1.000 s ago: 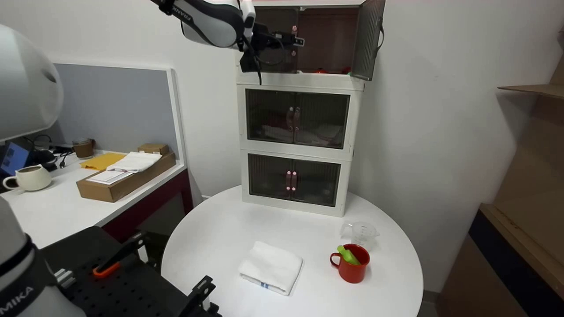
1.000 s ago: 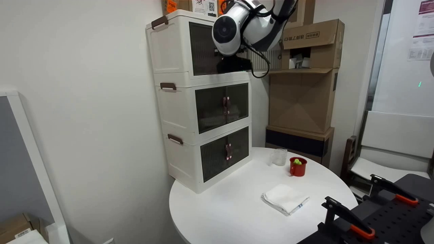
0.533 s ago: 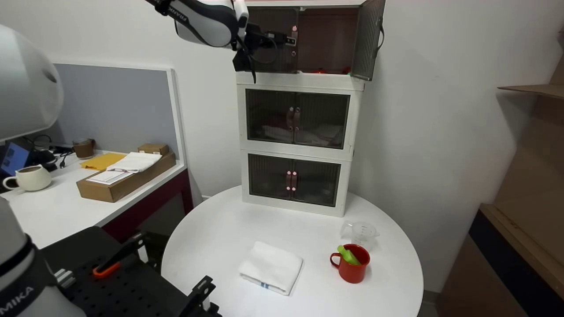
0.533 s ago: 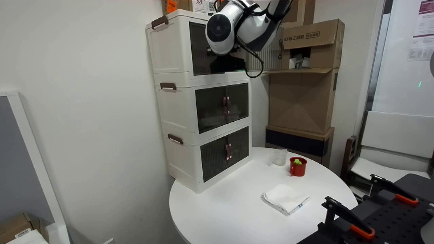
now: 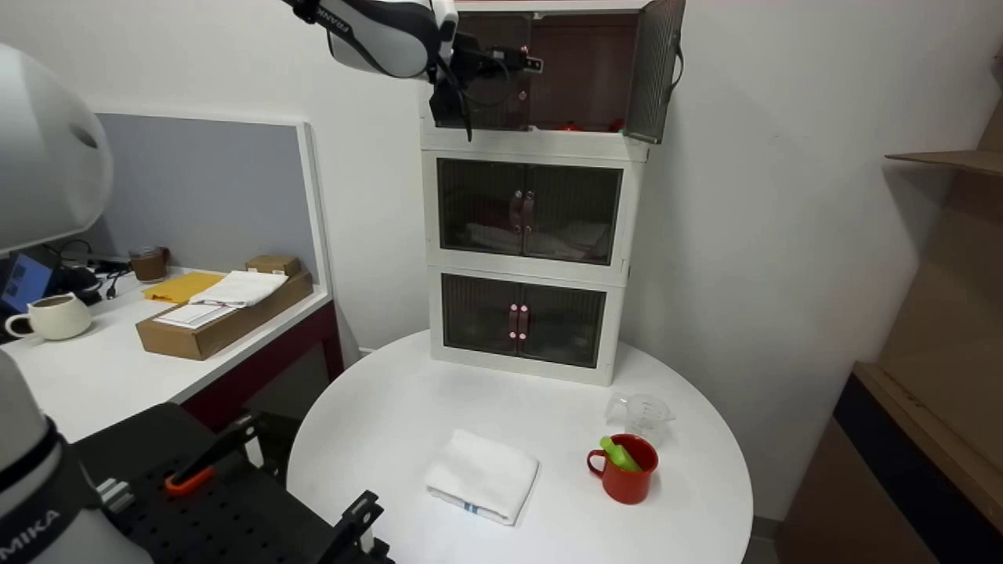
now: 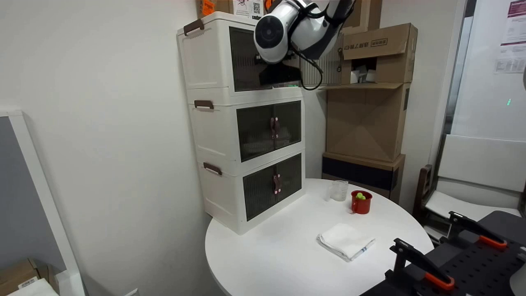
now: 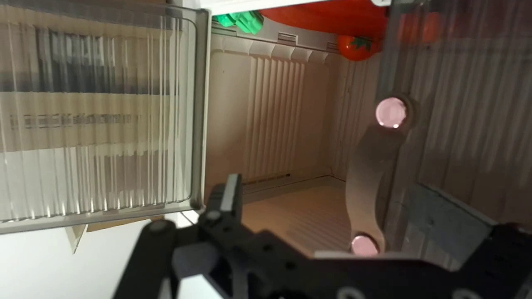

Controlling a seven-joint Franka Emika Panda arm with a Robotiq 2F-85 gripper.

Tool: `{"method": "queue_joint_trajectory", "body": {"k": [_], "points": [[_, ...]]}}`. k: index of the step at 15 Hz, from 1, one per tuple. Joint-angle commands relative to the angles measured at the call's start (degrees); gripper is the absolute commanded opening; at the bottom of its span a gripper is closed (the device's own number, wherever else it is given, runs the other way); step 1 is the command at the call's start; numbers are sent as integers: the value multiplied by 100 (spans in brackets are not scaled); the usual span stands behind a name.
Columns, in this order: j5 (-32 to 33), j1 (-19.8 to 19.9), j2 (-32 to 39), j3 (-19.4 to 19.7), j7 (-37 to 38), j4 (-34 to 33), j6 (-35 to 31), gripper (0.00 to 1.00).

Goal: Open the top cabinet door on the left

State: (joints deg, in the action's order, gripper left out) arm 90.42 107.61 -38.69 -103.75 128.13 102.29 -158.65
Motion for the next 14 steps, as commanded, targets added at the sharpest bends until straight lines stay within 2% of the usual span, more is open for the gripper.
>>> {"method": "queue_joint_trajectory", "body": {"k": [1,2,4,7,9,13,14], "points": [[-40,518,-81,-191,-198,-357,-290,94],[-8,616,-94,-226,-161,-398,-374,74],[-37,749,-106,-290,-173,-454,-484,69],[-100,781,-101,-323,-190,-475,-546,48],[-307,683,-76,-328,-348,-348,-333,32],[-874,230,12,-255,-894,43,411,3],[-927,95,11,-224,-954,117,628,0]]}}
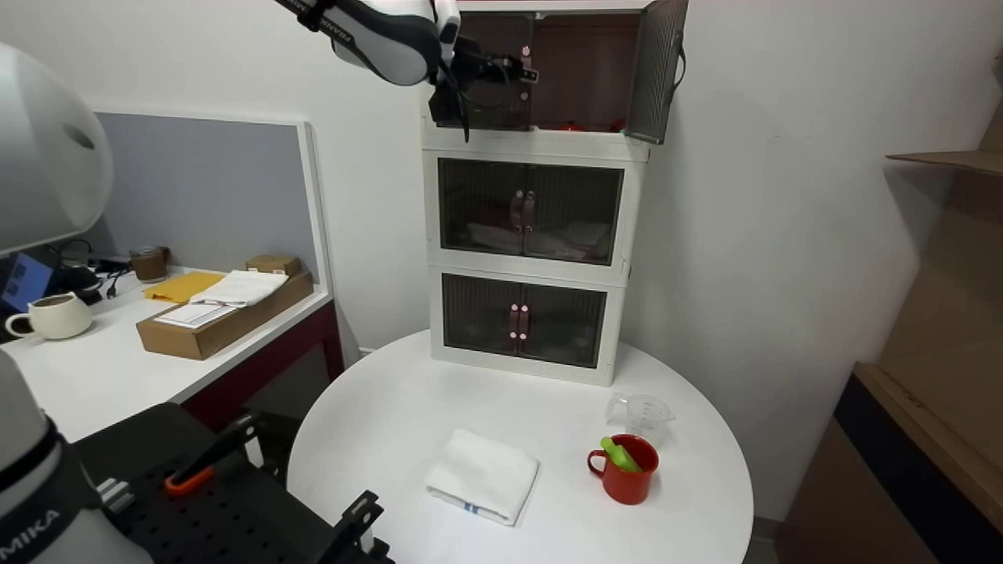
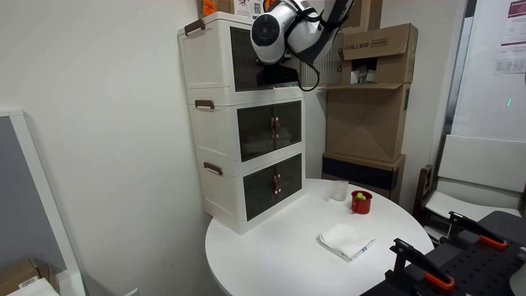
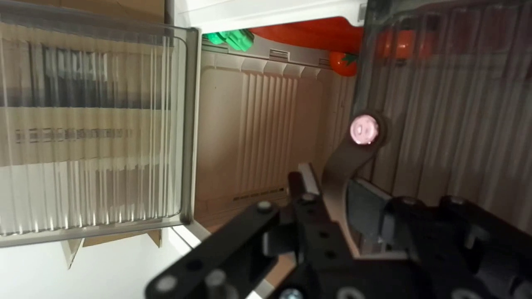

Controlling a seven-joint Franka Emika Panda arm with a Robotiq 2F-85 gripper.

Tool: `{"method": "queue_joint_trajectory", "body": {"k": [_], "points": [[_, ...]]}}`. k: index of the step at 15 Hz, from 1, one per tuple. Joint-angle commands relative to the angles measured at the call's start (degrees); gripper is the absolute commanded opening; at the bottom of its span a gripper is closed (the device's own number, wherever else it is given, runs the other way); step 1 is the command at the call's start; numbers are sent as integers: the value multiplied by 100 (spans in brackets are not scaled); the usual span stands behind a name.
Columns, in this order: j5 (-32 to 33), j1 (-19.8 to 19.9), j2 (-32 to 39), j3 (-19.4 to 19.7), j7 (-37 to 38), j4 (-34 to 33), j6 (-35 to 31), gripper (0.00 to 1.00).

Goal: Open the top cabinet door on the left

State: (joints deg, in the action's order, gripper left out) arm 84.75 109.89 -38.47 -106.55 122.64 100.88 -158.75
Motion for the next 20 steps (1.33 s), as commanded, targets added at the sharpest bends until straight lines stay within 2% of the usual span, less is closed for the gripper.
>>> {"method": "queue_joint_trajectory", "body": {"k": [1,5,10,14,16,17,20], "points": [[-645,-358,-220,304,-548,334,635,0],[-830,-909,-294,627,-765,715,942,2],[-613,-1708,-224,1110,-612,1366,1013,2],[-530,-2160,-152,1354,-553,1678,1066,2],[-443,-2351,-110,1478,-455,1769,1060,33],[-407,-2425,-91,1532,-415,1802,1063,37],[-314,-2640,22,1697,-366,1916,1105,62]]}}
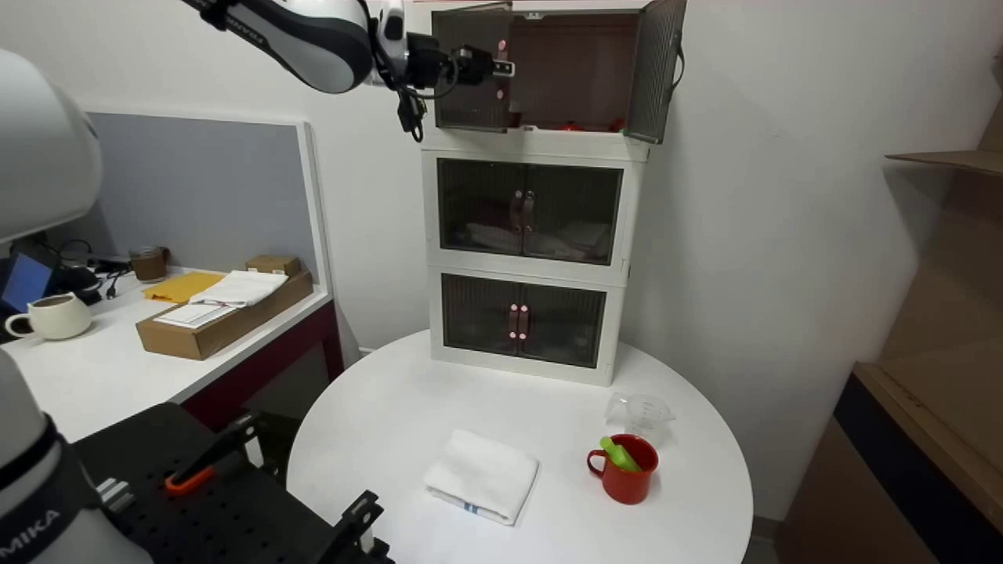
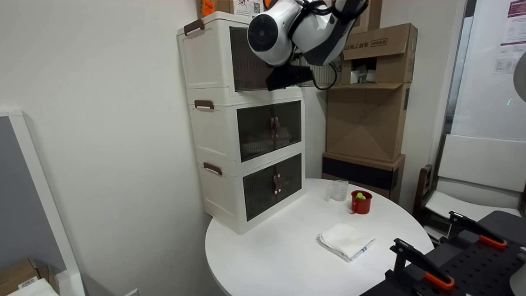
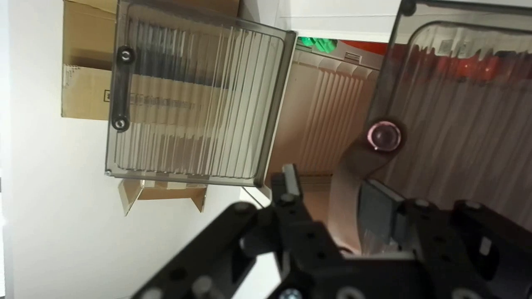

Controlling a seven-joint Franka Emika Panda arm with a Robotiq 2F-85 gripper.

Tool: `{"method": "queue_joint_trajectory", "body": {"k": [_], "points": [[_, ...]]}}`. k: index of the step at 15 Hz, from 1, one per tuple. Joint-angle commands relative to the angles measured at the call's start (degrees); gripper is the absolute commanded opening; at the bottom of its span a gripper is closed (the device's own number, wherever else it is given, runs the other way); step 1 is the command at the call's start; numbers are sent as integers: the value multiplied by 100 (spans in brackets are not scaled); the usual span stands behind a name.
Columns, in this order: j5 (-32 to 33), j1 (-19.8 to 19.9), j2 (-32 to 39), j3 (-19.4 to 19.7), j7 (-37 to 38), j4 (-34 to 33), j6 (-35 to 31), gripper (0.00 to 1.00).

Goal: Open the top cabinet door on the left

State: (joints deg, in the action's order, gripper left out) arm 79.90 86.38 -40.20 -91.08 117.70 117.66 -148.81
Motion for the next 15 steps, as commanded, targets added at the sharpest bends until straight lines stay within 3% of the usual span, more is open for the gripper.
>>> {"method": "queue_joint_trajectory", "body": {"k": [1,5,11,13,15], "points": [[199,-357,254,193,115,280,119,69],[407,-731,461,391,179,469,178,98],[910,-1544,1089,802,111,756,650,100],[1295,-2060,1500,1281,-89,796,756,100],[1689,-2896,2059,2154,-673,780,693,100]]}}
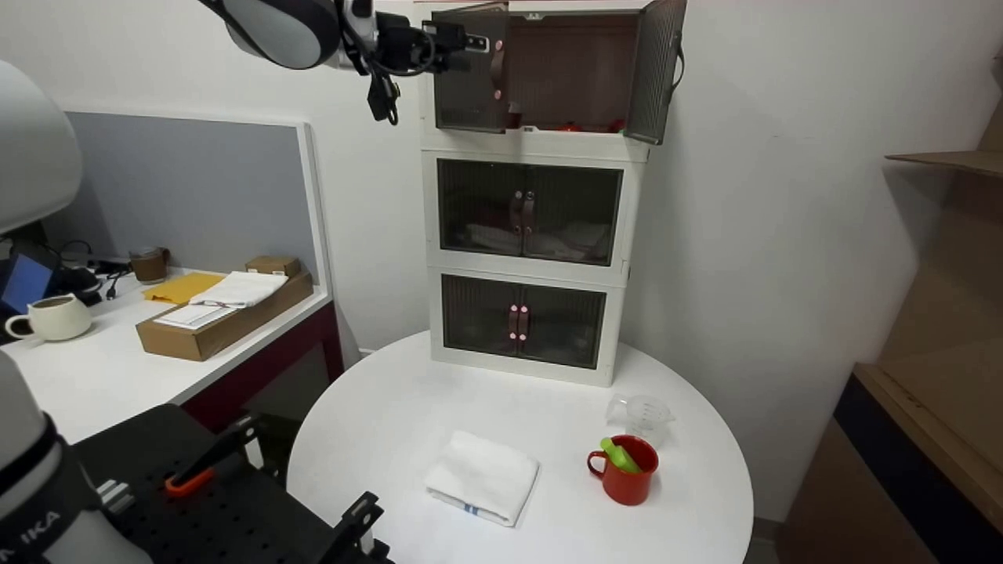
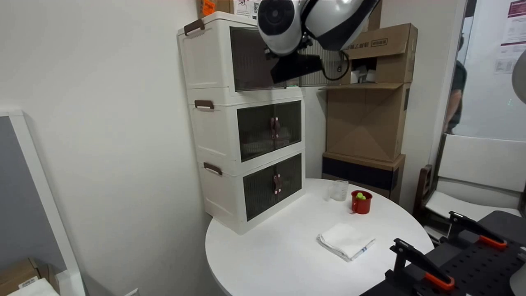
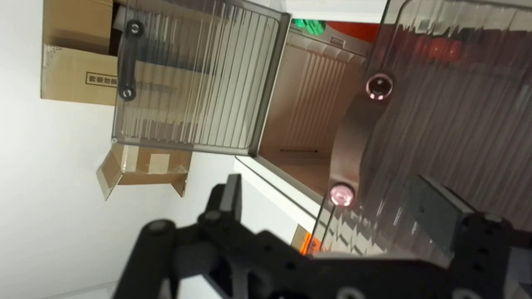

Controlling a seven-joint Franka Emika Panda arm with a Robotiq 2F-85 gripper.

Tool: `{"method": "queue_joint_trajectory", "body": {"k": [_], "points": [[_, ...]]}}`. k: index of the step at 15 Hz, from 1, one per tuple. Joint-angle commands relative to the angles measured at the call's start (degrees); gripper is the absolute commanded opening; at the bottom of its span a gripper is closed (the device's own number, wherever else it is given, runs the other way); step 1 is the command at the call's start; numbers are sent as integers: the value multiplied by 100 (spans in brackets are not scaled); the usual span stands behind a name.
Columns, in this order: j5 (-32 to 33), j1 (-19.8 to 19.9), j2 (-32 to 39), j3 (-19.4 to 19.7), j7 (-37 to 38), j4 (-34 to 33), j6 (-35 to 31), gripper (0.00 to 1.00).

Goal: Open the top cabinet door on the left

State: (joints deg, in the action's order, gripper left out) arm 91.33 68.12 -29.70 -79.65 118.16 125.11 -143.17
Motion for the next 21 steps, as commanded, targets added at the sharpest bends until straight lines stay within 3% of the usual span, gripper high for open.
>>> {"method": "queue_joint_trajectory", "body": {"k": [1,4,7,10,12,13,15,19,20,21], "points": [[147,-1088,334,1479,-945,-24,-794,100],[-619,-1803,225,2835,-2041,-88,-2036,100],[-1820,-2475,389,3773,-3430,89,-2455,100],[-3151,-3784,811,4742,-4723,179,-1823,100],[-4031,-4630,780,5279,-5219,38,-704,100],[-3439,-3923,743,4850,-4755,160,-1401,100],[-3821,-4459,769,5165,-5015,105,-882,100],[-4027,-4666,772,5281,-5276,147,-743,100],[-4046,-5442,1013,5882,-5677,87,-518,100],[-4325,-5697,1136,6067,-6181,69,-456,100]]}}
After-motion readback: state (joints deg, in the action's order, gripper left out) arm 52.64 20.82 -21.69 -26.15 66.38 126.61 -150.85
